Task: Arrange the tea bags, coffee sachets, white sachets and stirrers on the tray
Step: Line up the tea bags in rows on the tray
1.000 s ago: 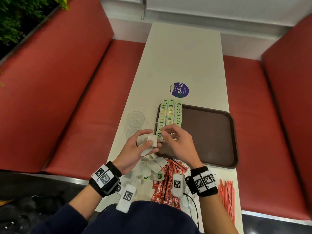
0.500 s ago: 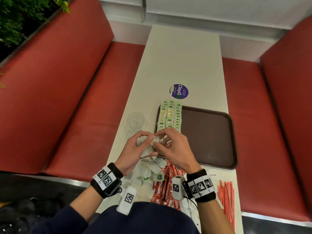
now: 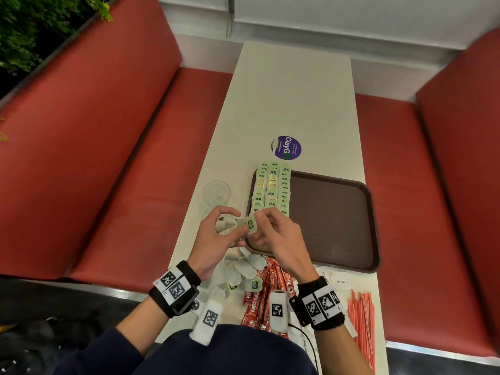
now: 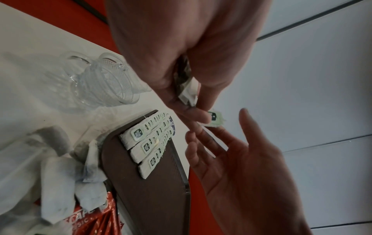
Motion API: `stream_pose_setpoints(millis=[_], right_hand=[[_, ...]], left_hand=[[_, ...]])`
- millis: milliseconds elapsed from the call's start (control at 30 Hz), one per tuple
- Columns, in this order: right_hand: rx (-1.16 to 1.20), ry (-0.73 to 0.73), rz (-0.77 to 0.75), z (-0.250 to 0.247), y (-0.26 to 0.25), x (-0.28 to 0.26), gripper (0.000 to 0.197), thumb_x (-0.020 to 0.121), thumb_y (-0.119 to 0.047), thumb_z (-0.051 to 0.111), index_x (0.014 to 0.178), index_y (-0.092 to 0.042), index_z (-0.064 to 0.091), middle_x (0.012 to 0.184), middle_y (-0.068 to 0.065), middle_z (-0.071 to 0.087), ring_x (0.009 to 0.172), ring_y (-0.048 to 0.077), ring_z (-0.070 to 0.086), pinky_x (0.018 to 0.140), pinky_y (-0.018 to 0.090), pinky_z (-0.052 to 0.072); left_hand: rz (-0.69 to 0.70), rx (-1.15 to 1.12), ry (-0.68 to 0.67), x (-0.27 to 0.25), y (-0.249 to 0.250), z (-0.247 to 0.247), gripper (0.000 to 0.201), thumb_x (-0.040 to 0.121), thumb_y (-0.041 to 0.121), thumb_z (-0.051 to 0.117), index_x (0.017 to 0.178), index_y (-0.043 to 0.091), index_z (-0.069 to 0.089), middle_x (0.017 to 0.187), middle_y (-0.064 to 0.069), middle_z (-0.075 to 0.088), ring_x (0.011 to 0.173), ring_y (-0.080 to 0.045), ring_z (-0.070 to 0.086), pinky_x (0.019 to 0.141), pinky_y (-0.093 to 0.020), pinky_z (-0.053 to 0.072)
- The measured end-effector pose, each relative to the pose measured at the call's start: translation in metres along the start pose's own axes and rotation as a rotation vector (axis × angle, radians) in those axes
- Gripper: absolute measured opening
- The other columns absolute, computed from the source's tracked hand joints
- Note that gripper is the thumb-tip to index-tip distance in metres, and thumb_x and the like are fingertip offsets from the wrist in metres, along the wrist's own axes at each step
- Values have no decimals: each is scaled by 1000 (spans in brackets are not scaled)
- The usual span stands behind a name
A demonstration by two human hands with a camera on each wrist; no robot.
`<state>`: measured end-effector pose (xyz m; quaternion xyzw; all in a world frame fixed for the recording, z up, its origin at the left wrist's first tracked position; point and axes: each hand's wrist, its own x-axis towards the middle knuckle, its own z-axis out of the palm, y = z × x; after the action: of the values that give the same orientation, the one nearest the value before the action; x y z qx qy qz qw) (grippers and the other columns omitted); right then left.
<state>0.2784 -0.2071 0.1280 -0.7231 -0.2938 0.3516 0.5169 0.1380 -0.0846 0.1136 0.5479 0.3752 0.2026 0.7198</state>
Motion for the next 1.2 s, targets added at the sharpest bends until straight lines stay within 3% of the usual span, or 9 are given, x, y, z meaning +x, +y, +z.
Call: stream_pose_setpoints(millis=[100,200,267,433,567,700,800,967,1200], right_hand=[[-145,54,-40,0,7,4,17,98,-40,80,107,-28,74,95,-9,79,87,9,77,77,26,63],[-32,62,-45,-7,8,8,4,100,-22,80,103,-22,78,91,-5,80,86,12,77,70,27,62],[-33,57,-59,-11,6,10,2,100,-23,80,102,-23,79,94,-7,80,89,11,76,70,24,61],[-358,166,-168,-26,24,32,2,102,-32,75,101,-31,74,97,-20,75,89,2,70,74,19,52],[-635,76,-111,-31,50,52,7,103,-40,71,107,-35,70,103,-15,69,87,6,65,77,38,57],[-823,-156,-15,-16,67,67,14,102,-35,70,115,-31,72,113,-6,71,106,23,68,90,48,59],[-881,-228,6,-2,75,78,15,103,-32,69,116,-26,73,116,0,69,111,28,67,91,47,57],[-916,-191,20,8,84,97,20,105,-32,68,123,-23,74,121,3,66,115,29,66,89,44,54],[-917,-98,-33,15,96,102,21,103,-32,70,122,-24,67,116,0,58,108,27,65,81,40,53]], left_hand=[[4,-2,-1,1,1,0,31,90,7,87,115,16,72,123,-21,70,94,-34,79,74,-34,64],[-29,-33,-32,0,4,0,24,92,9,85,112,9,73,120,-19,76,97,-38,81,72,-29,62],[-41,-37,-42,0,4,0,23,93,9,84,113,9,73,120,-17,76,98,-38,81,73,-29,62],[-107,-104,-36,2,0,-4,26,99,9,77,122,3,67,110,-22,79,105,-37,79,79,-29,63],[-220,-243,-43,2,-6,-14,32,102,4,71,132,-1,60,119,-31,74,110,-39,77,96,-37,64],[-308,-338,-90,4,-10,-23,40,100,-11,62,138,-1,57,123,-33,72,117,-43,74,103,-45,61],[-318,-354,-86,4,-10,-25,47,95,-20,51,138,-1,57,121,-34,71,118,-47,72,101,-45,62],[-320,-347,-81,3,-8,-28,58,90,-25,36,140,-1,55,121,-33,70,121,-49,71,99,-44,63],[-304,-318,-137,0,-7,-30,58,98,-27,38,146,4,50,133,-33,68,127,-44,69,102,-48,61]])
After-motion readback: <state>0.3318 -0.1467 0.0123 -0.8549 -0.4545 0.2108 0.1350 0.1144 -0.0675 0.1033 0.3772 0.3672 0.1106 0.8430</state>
